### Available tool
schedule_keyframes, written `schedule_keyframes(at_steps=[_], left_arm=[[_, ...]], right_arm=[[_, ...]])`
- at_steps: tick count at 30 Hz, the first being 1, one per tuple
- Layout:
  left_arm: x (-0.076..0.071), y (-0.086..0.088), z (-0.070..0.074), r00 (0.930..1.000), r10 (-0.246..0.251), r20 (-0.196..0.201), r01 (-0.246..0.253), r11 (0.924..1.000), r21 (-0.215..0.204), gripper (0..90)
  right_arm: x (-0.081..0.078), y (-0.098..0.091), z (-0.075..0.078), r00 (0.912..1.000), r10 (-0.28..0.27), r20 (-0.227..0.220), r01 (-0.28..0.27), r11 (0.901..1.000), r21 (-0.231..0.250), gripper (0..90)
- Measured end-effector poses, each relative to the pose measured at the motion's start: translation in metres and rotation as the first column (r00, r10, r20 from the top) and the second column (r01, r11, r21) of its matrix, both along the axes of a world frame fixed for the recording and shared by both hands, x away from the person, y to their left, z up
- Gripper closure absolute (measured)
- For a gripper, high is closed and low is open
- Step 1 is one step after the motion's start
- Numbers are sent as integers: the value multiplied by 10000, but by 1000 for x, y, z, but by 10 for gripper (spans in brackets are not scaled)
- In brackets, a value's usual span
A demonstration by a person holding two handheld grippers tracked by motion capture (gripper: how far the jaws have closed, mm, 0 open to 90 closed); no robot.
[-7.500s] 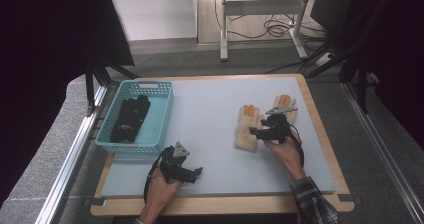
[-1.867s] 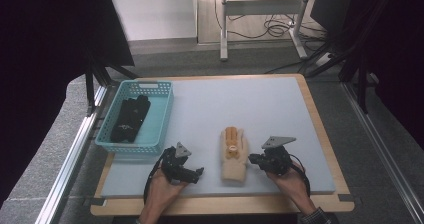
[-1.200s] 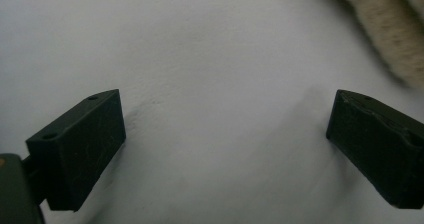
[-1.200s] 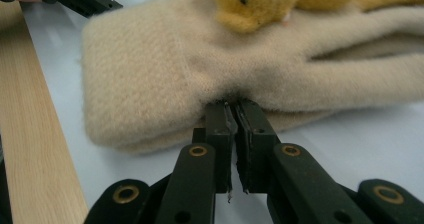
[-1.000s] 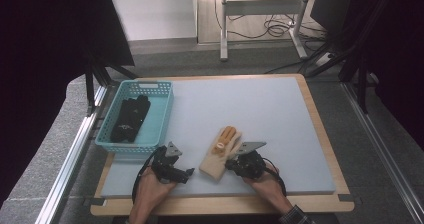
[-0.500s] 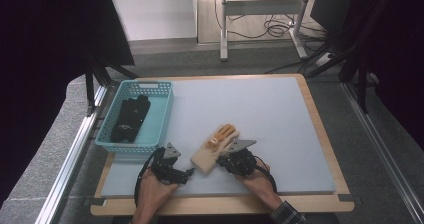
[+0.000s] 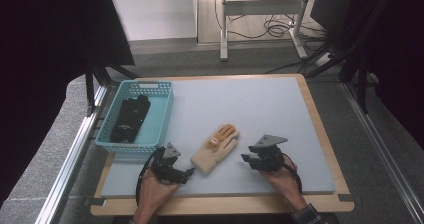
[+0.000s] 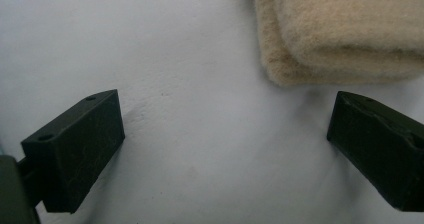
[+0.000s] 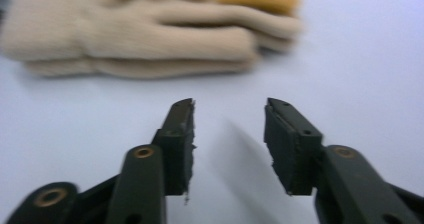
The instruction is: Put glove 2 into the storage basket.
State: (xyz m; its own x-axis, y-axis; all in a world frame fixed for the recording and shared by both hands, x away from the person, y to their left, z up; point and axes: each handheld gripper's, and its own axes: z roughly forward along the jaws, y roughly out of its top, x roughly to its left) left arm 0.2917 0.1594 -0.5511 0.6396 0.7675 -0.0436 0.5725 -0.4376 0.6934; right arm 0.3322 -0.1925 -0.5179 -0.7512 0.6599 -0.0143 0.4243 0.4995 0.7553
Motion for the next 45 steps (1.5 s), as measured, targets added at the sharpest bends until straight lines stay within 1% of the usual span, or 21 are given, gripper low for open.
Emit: schedule_keyframes(at_steps=[3,5,7,9,11,13,15,18,21,23,27,29,32,34,36,38,40,42,45], left_arm=[[0,0,0,10000,-4,-13,4,10000,5,16],[0,0,0,10000,-6,-22,6,10000,6,16],[0,0,0,10000,-6,-26,6,10000,7,15],[0,0,0,10000,-6,-28,6,10000,5,15],[0,0,0,10000,-7,-30,7,10000,6,15],[0,0,0,10000,-3,-31,3,10000,8,15],[0,0,0,10000,13,-36,-13,10000,10,16],[0,0,0,10000,20,-32,-20,10000,11,18],[0,0,0,10000,21,-29,-21,10000,17,18],[0,0,1,10000,23,-27,-23,10000,12,18],[0,-1,2,10000,-33,-71,34,9999,131,25],[-1,-2,5,9998,-169,-133,171,9997,154,39],[-4,-4,9,9996,-273,-87,275,9994,228,39],[-5,-6,14,9993,-345,-108,348,9991,253,39],[-8,-7,20,9991,-402,-128,404,9990,189,37],[-8,-7,28,9986,-511,-100,511,9987,-24,34],[-8,-8,37,9983,-572,-101,568,9977,-369,31],[-5,-13,45,9977,-684,-43,680,9962,-546,30],[2,-28,52,9959,-905,-26,904,9956,-259,27]], right_arm=[[3,-19,2,9986,-513,134,515,9986,-111,419],[6,-33,3,9960,-884,120,886,9959,-168,366],[8,-46,3,9910,-1333,116,1334,9910,-124,312],[10,-57,2,9864,-1630,192,1633,9864,-178,284],[11,-69,0,9800,-1982,150,1985,9799,-190,250],[12,-76,-1,9761,-2172,94,2173,9759,-203,226],[14,-83,-4,9724,-2332,62,2333,9718,-356,200],[15,-88,-9,9689,-2473,40,2471,9673,-571,178],[16,-91,-11,9686,-2485,-60,2481,9679,-410,171],[16,-89,-12,9683,-2497,20,2494,9670,-524,169],[15,-90,-12,9678,-2518,18,2516,9666,-485,169],[15,-90,-12,9677,-2519,28,2518,9666,-488,169],[15,-90,-12,9679,-2514,39,2513,9667,-483,169],[15,-90,-12,9678,-2518,39,2517,9666,-488,169],[15,-90,-12,9677,-2520,43,2519,9665,-489,169],[15,-90,-12,9678,-2518,48,2517,9666,-488,169],[15,-90,-12,9677,-2521,48,2520,9665,-487,169],[15,-90,-12,9676,-2523,48,2522,9664,-489,169],[15,-90,-12,9677,-2522,49,2521,9665,-485,169]])
